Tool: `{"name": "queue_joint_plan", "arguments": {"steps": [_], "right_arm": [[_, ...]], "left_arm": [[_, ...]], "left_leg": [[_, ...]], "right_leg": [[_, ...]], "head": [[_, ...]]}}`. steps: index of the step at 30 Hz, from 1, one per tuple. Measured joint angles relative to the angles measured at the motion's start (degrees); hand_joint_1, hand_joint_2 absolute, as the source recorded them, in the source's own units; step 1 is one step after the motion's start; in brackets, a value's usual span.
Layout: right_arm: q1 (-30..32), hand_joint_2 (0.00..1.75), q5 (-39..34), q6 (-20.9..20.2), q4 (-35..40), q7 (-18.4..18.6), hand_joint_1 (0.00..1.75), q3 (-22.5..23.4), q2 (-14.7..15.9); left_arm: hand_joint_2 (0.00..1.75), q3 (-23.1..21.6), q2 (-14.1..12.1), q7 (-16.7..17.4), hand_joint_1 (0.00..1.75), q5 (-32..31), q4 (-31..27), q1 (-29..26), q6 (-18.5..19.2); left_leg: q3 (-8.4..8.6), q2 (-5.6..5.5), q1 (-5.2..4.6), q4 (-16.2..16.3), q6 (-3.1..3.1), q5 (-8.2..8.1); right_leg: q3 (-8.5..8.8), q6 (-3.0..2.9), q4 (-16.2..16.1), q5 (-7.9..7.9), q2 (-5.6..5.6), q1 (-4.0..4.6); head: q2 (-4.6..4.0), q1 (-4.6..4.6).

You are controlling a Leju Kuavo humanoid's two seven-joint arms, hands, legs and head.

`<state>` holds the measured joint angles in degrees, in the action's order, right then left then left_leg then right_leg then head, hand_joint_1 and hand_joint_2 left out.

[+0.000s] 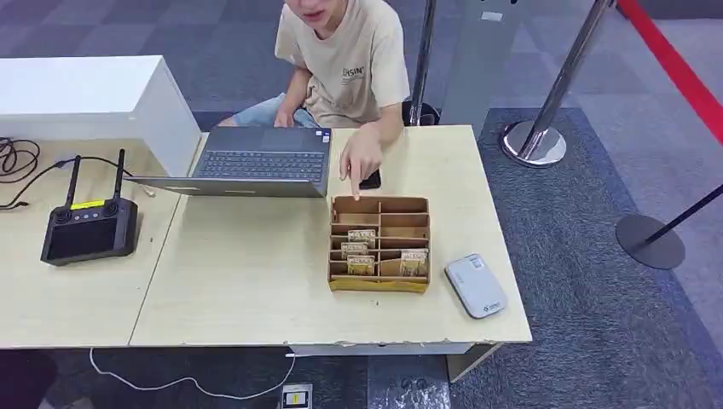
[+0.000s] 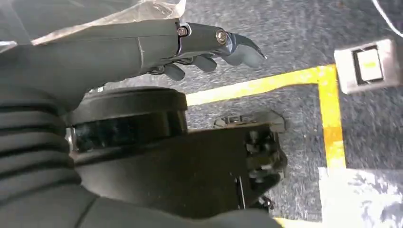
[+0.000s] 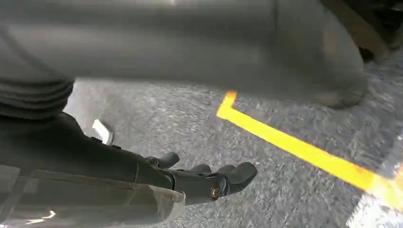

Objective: Pass the card to the sensor for recognition and then transmit it.

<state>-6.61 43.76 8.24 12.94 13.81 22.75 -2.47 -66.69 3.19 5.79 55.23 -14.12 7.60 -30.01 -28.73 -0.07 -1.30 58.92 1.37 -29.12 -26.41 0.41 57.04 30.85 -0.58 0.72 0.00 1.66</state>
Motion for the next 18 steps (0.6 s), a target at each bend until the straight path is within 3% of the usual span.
{"name": "queue_joint_plan", "arguments": {"steps": [2, 9, 10, 12, 13, 18], "right_arm": [[0.96, 0.00, -0.26, -2.07, -0.48, 1.09, 0.00, -5.55, -0.35], [1.34, 0.00, -0.57, -1.09, -0.50, 1.29, 0.00, -9.61, -0.41], [1.36, 0.00, -0.72, -1.00, -0.50, 1.29, 0.00, -9.99, -0.44], [1.36, 0.00, -1.16, -0.89, -0.50, 1.29, 0.00, -10.66, -0.44], [1.36, 1.75, -1.31, -0.76, -0.50, 1.27, 0.00, -10.95, -0.44], [1.39, 1.75, -2.16, 0.68, -0.50, 1.25, 0.00, -11.64, -0.44]], "left_arm": [[0.00, -2.40, 0.09, 0.00, 0.00, -2.18, -0.44, 0.46, 1.14], [0.00, -3.91, 0.09, 0.00, 0.00, -2.18, -0.44, 0.63, 1.09], [1.75, -4.04, 0.09, -0.02, 0.00, -2.18, -0.44, 0.66, 0.83], [1.75, -4.11, 0.09, -0.15, 0.00, -2.05, -0.50, 0.66, 0.28], [1.75, -4.15, 0.09, -0.35, 0.00, -1.99, -0.55, 0.66, 0.13], [1.75, -4.19, 0.09, -0.70, 0.00, -1.49, -0.61, 0.66, -0.24]], "left_leg": [[-0.01, 0.02, 0.01, 0.00, 0.00, 0.00], [-0.01, 0.01, 0.00, 0.00, 0.00, 0.00], [0.00, 0.02, 0.00, 0.00, 0.00, 0.00], [-0.01, 0.01, 0.00, 0.00, 0.00, 0.00], [0.00, 0.01, 0.00, 0.00, 0.00, 0.00], [0.00, 0.01, 0.00, 0.01, 0.00, 0.00]], "right_leg": [[-0.01, 0.00, 0.00, 0.00, 0.00, 0.01], [0.00, 0.00, 0.00, 0.00, 0.00, 0.00], [0.00, 0.00, 0.00, -0.01, 0.00, 0.00], [0.00, 0.00, 0.00, 0.00, 0.00, -0.01], [-0.01, 0.00, 0.00, -0.01, 0.00, -0.01], [-0.01, 0.00, 0.00, -0.01, 0.00, -0.01]], "head": [[0.00, -0.02], [0.00, -0.02], [0.00, -0.02], [0.00, -0.02], [0.00, -0.02], [0.00, -0.02]]}}
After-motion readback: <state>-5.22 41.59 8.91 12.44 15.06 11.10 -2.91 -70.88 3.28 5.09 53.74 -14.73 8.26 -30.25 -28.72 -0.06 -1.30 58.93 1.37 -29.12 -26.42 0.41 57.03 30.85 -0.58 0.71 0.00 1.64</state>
